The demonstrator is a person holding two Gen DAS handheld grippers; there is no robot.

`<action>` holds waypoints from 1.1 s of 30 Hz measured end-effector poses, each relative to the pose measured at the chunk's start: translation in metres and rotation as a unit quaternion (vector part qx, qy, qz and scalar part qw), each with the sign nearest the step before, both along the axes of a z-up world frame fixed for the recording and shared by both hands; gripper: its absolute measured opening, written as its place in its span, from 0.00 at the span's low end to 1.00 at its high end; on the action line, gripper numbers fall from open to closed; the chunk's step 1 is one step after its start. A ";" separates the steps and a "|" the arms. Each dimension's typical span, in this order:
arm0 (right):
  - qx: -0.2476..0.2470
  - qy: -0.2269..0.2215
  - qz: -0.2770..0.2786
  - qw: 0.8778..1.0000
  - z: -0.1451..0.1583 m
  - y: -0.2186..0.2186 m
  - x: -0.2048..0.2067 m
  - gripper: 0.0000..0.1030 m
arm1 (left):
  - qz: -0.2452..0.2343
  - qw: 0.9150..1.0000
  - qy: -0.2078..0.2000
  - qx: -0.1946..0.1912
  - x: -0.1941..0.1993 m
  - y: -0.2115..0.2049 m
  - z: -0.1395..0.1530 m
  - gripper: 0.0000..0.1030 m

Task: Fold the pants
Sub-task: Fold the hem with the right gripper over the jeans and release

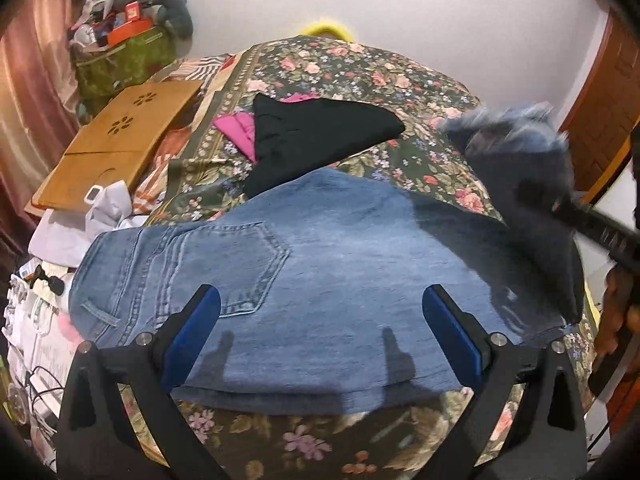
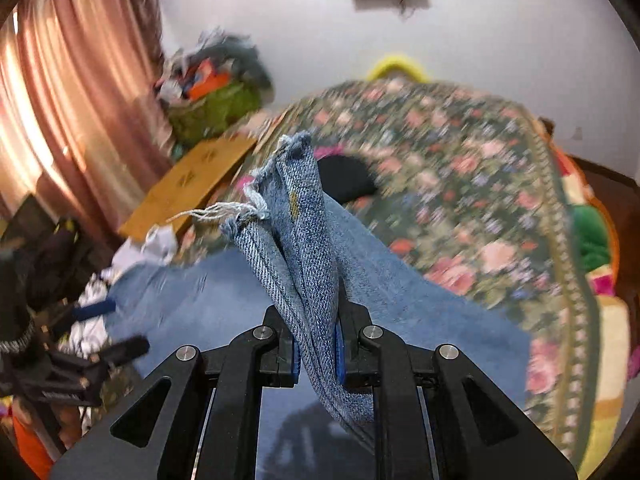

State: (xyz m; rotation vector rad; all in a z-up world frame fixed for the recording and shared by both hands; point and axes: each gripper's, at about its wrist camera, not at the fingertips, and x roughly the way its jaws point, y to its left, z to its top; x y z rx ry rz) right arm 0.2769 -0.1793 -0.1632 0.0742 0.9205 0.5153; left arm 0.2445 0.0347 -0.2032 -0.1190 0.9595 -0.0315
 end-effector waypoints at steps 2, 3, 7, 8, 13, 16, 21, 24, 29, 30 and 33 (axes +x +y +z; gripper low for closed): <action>-0.004 0.028 0.011 1.000 -0.013 0.011 -0.002 0.15 | 0.004 1.000 0.000 0.002 -0.002 0.004 -0.001 0.99; -0.008 0.045 0.018 0.999 -0.021 0.015 -0.002 0.16 | 0.005 1.000 0.001 0.001 -0.002 0.006 -0.001 0.99; -0.020 0.096 0.039 0.994 -0.041 0.029 -0.010 0.23 | 0.008 1.000 0.003 -0.002 -0.004 0.007 -0.002 0.99; -0.022 0.104 0.047 0.993 -0.043 0.031 -0.013 0.28 | 0.008 1.000 0.003 -0.001 -0.004 0.007 -0.002 0.99; -0.026 0.082 0.067 0.994 -0.028 0.034 -0.035 0.57 | 0.005 1.000 0.001 -0.001 -0.002 0.003 0.001 0.99; -0.018 0.073 0.069 0.995 -0.019 0.026 -0.043 0.57 | -0.003 1.000 -0.004 0.003 0.000 -0.004 0.007 0.99; 0.000 0.047 0.043 0.998 0.001 -0.002 -0.049 0.60 | -0.023 1.000 -0.016 0.008 0.005 -0.020 0.019 0.99; -0.007 0.015 0.013 1.000 0.014 -0.024 -0.051 0.62 | -0.039 0.999 -0.017 0.008 0.014 -0.033 0.024 0.99; -0.027 -0.024 -0.029 0.999 0.023 -0.063 -0.048 0.62 | -0.068 0.998 -0.014 0.013 0.031 -0.059 0.026 0.99; -0.025 -0.022 -0.037 0.999 0.022 -0.071 -0.046 0.62 | -0.075 0.997 -0.010 0.013 0.037 -0.066 0.025 0.99; -0.017 -0.009 -0.065 0.998 0.016 -0.093 -0.038 0.62 | -0.088 0.996 -0.002 0.015 0.050 -0.082 0.022 0.99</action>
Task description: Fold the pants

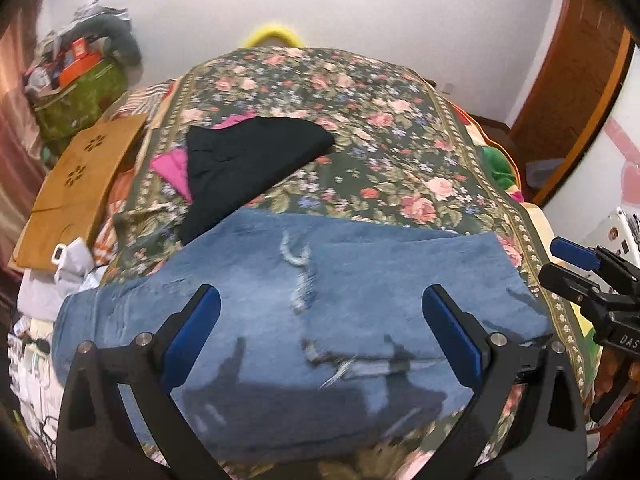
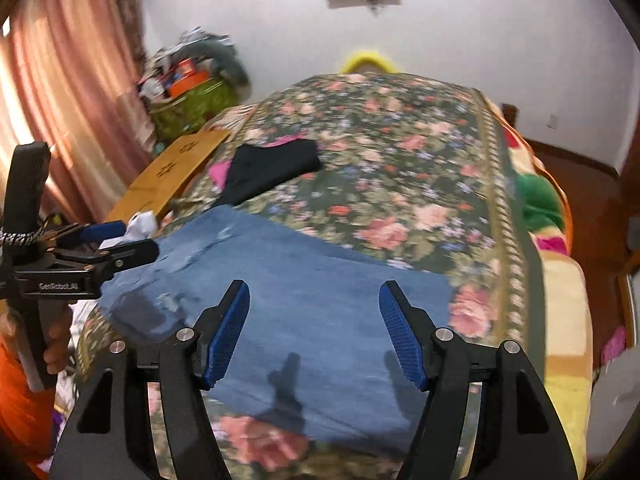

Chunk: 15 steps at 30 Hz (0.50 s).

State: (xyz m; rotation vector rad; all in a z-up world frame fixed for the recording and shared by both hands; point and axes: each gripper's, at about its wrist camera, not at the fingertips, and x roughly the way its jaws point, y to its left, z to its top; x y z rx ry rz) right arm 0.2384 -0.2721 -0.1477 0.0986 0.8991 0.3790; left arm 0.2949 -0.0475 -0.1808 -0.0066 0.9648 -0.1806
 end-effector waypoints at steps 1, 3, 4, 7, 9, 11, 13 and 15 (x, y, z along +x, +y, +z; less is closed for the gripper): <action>0.006 0.007 -0.007 1.000 -0.004 -0.007 0.003 0.62 | -0.004 1.000 0.003 0.002 0.005 -0.007 -0.002 0.99; 0.018 0.022 -0.018 0.999 -0.013 -0.017 0.008 0.62 | -0.013 1.000 0.014 0.006 0.016 -0.020 -0.009 0.99; 0.025 0.031 -0.022 0.999 -0.019 -0.021 0.011 0.62 | -0.018 1.000 0.019 0.006 0.020 -0.024 -0.012 0.99; 0.039 0.060 -0.024 0.997 -0.039 -0.030 0.017 0.62 | -0.037 0.998 0.045 0.002 0.033 -0.040 -0.027 0.99; 0.046 0.083 -0.019 0.995 -0.054 -0.032 0.020 0.62 | -0.043 0.997 0.063 0.007 0.039 -0.047 -0.039 0.99; 0.052 0.104 -0.012 0.993 -0.067 -0.033 0.021 0.61 | -0.050 0.995 0.080 0.021 0.044 -0.054 -0.052 0.99; 0.047 0.117 -0.002 0.992 -0.080 -0.031 0.018 0.58 | -0.057 0.993 0.094 0.041 0.045 -0.060 -0.067 0.99; 0.034 0.114 0.007 0.993 -0.085 -0.030 0.012 0.55 | -0.066 0.990 0.107 0.062 0.043 -0.063 -0.081 0.99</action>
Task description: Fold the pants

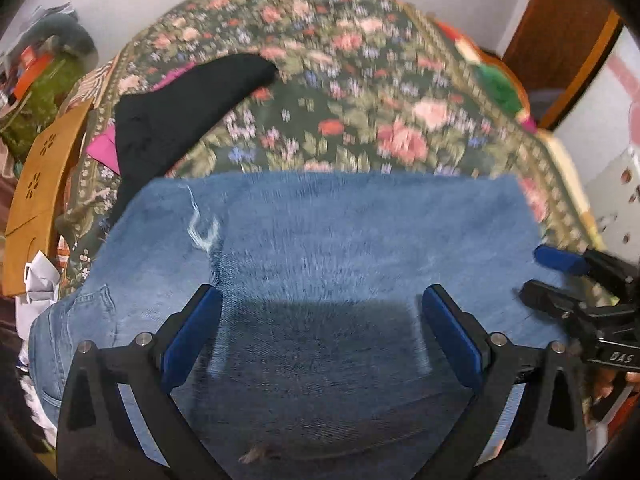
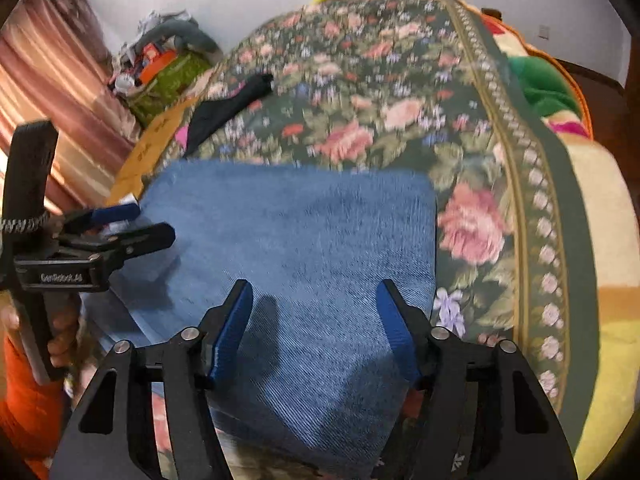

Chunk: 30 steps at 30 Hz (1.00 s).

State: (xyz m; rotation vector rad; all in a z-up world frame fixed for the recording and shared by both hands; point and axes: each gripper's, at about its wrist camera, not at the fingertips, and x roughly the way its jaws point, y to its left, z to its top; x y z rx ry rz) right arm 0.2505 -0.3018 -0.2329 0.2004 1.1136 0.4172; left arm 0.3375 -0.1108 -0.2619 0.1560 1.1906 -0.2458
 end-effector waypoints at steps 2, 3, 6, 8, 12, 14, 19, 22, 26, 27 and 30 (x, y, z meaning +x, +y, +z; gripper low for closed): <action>-0.017 -0.010 0.008 1.000 0.000 0.003 -0.006 0.55 | -0.004 1.000 -0.005 0.001 -0.003 0.001 -0.006 1.00; -0.024 -0.013 0.010 1.000 0.002 0.003 -0.008 0.55 | -0.004 1.000 -0.008 -0.002 -0.005 0.003 -0.005 1.00; -0.023 -0.012 0.005 1.000 0.003 0.000 -0.013 0.55 | -0.005 1.000 -0.012 0.002 -0.009 0.006 -0.003 1.00; -0.026 -0.014 0.002 1.000 0.004 -0.001 -0.017 0.55 | -0.002 1.000 -0.016 0.002 -0.013 0.008 -0.003 1.00; -0.041 -0.022 -0.004 0.999 0.008 -0.002 -0.028 0.55 | 0.002 1.000 -0.024 0.000 -0.021 0.014 0.000 1.00; -0.045 -0.024 -0.008 0.999 0.010 -0.002 -0.033 0.55 | 0.003 0.999 -0.032 0.002 -0.027 0.020 0.003 1.00; -0.049 -0.025 -0.023 0.998 0.018 -0.008 -0.045 0.57 | 0.014 0.999 -0.050 0.009 -0.041 0.034 0.011 1.00; -0.045 -0.021 -0.035 0.998 0.021 -0.010 -0.047 0.57 | 0.025 0.998 -0.056 0.007 -0.049 0.043 0.016 1.00; -0.052 -0.024 -0.044 0.997 0.029 -0.010 -0.049 0.57 | 0.039 0.996 -0.075 0.016 -0.060 0.055 0.027 1.00; -0.057 -0.030 -0.044 0.997 0.033 -0.009 -0.049 0.57 | 0.043 0.996 -0.080 0.017 -0.063 0.059 0.030 1.00; -0.065 -0.049 -0.039 0.996 0.047 -0.002 -0.047 0.57 | 0.064 0.993 -0.100 0.017 -0.072 0.074 0.041 1.00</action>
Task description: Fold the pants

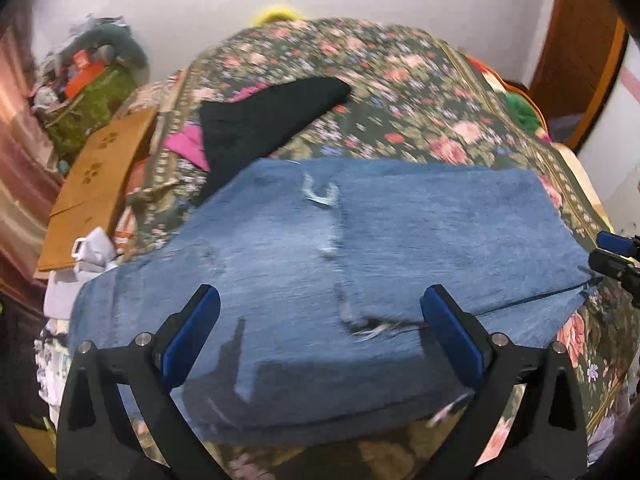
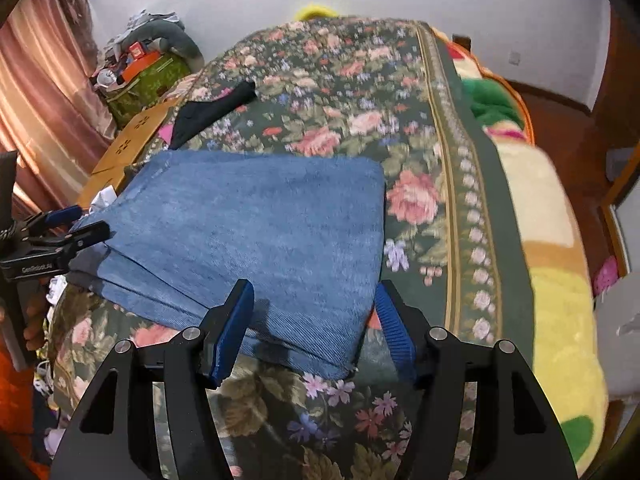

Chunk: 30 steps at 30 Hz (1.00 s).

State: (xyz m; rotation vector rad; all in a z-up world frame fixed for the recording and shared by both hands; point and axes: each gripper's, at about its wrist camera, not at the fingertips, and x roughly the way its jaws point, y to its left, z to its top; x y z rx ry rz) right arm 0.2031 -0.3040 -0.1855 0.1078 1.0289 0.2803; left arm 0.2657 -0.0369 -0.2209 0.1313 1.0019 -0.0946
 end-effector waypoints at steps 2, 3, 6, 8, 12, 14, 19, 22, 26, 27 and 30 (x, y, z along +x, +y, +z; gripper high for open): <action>-0.007 -0.018 0.009 1.000 0.012 0.009 0.002 0.57 | 0.021 1.000 -0.020 0.001 -0.006 0.015 0.010 1.00; -0.011 -0.026 0.014 0.999 0.017 0.013 0.002 0.58 | 0.033 0.999 -0.031 0.002 -0.009 0.024 0.014 1.00; -0.019 -0.051 0.032 0.998 0.031 0.031 0.005 0.60 | 0.070 0.996 -0.056 0.004 -0.018 0.052 0.027 1.00; -0.018 -0.062 0.049 0.997 0.037 0.046 0.007 0.62 | 0.094 0.993 -0.065 -0.003 -0.023 0.073 0.033 1.00; -0.008 -0.069 0.080 0.994 0.041 0.078 0.014 0.65 | 0.145 0.987 -0.063 -0.039 -0.036 0.124 0.038 1.00; -0.001 -0.064 0.094 0.994 0.039 0.095 0.018 0.65 | 0.176 0.982 -0.051 -0.052 -0.041 0.150 0.035 1.00; 0.007 -0.046 0.133 0.990 0.027 0.141 0.023 0.65 | 0.251 0.961 0.000 -0.114 -0.053 0.210 0.004 1.00; 0.005 -0.033 0.150 0.988 0.019 0.160 0.025 0.65 | 0.282 0.947 0.030 -0.153 -0.066 0.237 -0.021 1.00; 0.010 -0.002 0.162 0.987 0.004 0.178 0.029 0.65 | 0.287 0.932 0.065 -0.210 -0.079 0.254 -0.048 1.00; 0.013 0.007 0.162 0.987 0.001 0.181 0.030 0.65 | 0.286 0.930 0.071 -0.221 -0.079 0.255 -0.052 1.00; 0.020 0.031 0.168 0.985 -0.010 0.189 0.029 0.66 | 0.284 0.916 0.096 -0.267 -0.084 0.261 -0.068 1.00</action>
